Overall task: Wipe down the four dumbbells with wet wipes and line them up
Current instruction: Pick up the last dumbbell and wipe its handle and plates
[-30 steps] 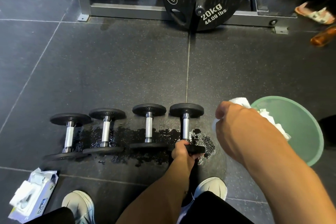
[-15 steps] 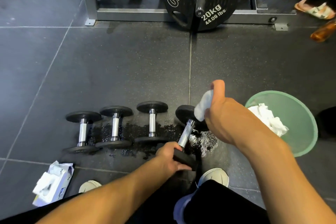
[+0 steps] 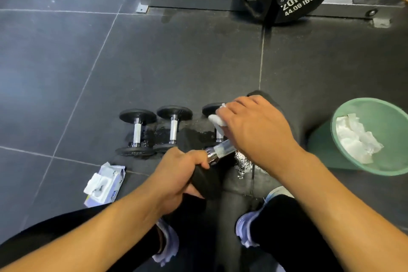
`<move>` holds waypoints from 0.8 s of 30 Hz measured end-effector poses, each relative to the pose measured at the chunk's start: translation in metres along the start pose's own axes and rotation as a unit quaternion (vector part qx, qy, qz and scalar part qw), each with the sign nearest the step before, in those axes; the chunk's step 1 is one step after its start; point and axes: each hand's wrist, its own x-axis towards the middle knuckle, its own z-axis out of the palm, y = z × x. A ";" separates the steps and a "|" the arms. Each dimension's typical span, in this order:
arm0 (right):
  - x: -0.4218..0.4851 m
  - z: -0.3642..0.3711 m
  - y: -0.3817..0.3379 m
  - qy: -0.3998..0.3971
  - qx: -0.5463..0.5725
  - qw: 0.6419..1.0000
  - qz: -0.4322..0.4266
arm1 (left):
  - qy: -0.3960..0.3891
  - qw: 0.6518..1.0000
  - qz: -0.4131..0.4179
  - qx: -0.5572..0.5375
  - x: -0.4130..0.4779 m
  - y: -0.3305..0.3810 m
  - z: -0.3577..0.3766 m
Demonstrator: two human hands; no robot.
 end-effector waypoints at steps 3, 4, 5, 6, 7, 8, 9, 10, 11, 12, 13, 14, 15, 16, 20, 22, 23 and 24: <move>0.011 0.005 -0.019 0.006 0.016 1.000 -0.007 | 0.015 1.000 0.007 -0.008 -0.003 -0.001 -0.013; 0.014 0.006 -0.025 -0.021 0.053 0.998 -0.015 | 0.022 1.000 0.006 -0.012 -0.003 -0.001 -0.016; 0.017 0.008 -0.031 -0.051 0.085 0.995 -0.026 | 0.027 0.999 0.006 -0.016 -0.003 0.000 -0.021; 0.021 0.009 -0.037 -0.081 0.108 0.990 -0.038 | 0.031 0.999 0.006 -0.020 -0.003 0.000 -0.025; 0.026 0.009 -0.043 -0.112 0.123 0.985 -0.050 | 0.034 0.999 0.006 -0.023 -0.002 0.001 -0.029; 0.029 0.009 -0.048 -0.137 0.132 0.980 -0.060 | 0.032 0.999 0.005 -0.025 -0.001 0.003 -0.031; 0.032 0.012 -0.052 -0.158 0.136 0.976 -0.066 | 0.029 0.999 0.004 -0.026 -0.002 0.004 -0.035; 0.035 0.013 -0.056 -0.180 0.134 0.972 -0.066 | 0.025 0.999 0.004 -0.028 -0.002 0.006 -0.038; 0.037 0.013 -0.058 -0.204 0.127 0.969 -0.058 | 0.023 0.999 0.005 -0.032 -0.004 0.008 -0.040; 0.038 0.014 -0.062 -0.230 0.122 0.964 -0.048 | 0.018 0.999 0.005 -0.035 -0.004 0.011 -0.044; 0.038 0.013 -0.065 -0.249 0.120 0.960 -0.048 | 0.011 0.999 0.005 -0.040 -0.006 0.013 -0.046; 0.036 0.010 -0.067 -0.260 0.118 0.957 -0.055 | 0.001 0.999 0.004 -0.048 -0.006 0.015 -0.049; 0.034 0.006 -0.068 -0.269 0.117 0.954 -0.067 | -0.005 0.998 0.002 -0.056 -0.007 0.017 -0.052; 0.030 0.003 -0.067 -0.273 0.114 0.952 -0.084 | -0.007 0.998 0.002 -0.066 -0.007 0.019 -0.055; 0.014 0.005 -0.056 -0.150 0.079 0.973 -0.160 | -0.013 0.994 -0.006 -0.111 -0.009 0.028 -0.063; 0.006 0.012 -0.047 -0.074 0.077 0.976 -0.189 | -0.005 0.991 -0.016 -0.135 -0.008 0.031 -0.066; 0.004 0.014 -0.044 -0.035 0.092 0.978 -0.186 | 0.000 0.989 -0.021 -0.145 -0.007 0.032 -0.068; 0.002 0.015 -0.042 -0.002 0.113 0.979 -0.167 | 0.006 0.988 -0.023 -0.152 -0.007 0.033 -0.070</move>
